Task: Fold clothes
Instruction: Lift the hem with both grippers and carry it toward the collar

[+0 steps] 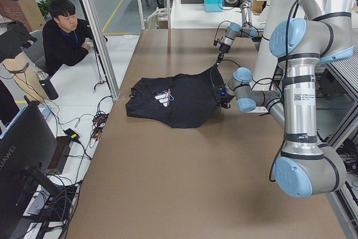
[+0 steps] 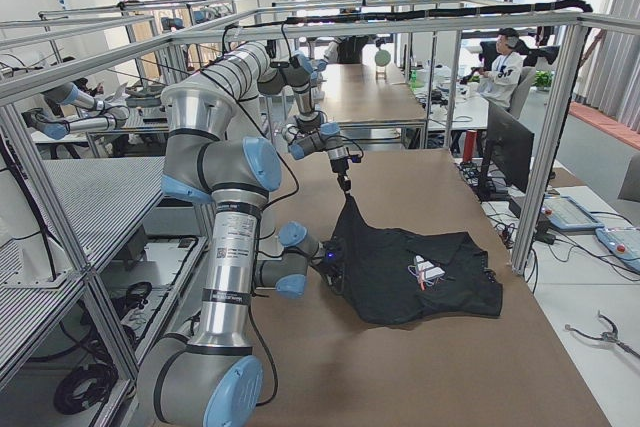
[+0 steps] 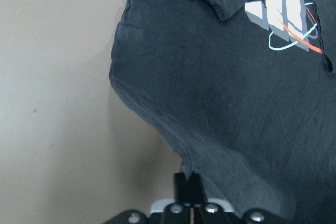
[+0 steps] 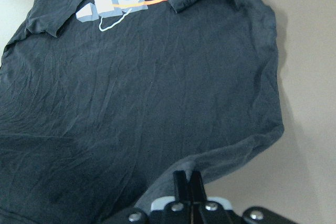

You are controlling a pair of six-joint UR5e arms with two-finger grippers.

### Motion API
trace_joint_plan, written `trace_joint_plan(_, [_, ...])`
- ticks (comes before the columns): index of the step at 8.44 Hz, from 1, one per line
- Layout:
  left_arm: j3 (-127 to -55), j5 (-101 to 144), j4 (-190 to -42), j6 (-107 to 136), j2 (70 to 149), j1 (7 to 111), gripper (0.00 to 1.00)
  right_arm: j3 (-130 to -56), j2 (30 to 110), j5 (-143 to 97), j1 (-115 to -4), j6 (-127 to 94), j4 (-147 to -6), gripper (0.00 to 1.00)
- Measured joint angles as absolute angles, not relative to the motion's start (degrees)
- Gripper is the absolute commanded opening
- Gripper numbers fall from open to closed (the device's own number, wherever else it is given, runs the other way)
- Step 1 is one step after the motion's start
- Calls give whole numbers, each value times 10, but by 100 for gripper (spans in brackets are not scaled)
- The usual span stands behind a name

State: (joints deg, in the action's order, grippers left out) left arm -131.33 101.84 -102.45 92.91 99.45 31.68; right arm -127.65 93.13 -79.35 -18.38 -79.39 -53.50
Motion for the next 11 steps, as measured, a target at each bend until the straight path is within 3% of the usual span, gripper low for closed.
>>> trace_joint_plan(3, [-1293,1100,-868,811,1115,426,0,-1277,833,-934,-318,-707,-689,0])
trace_joint_plan(5, [-1268,1184,-841,745,1143,485,0,-1278,819,-1018,-362,-685,-719,0])
trace_joint_plan(8, [-1286,1266,-840,704,1096,475,0,-1297,851,-1120,-345,-676,-722,0])
trace_joint_plan(11, [-1405,1295,-841,708,986,353,0,-1392,947,-1211,-248,-677,-724,0])
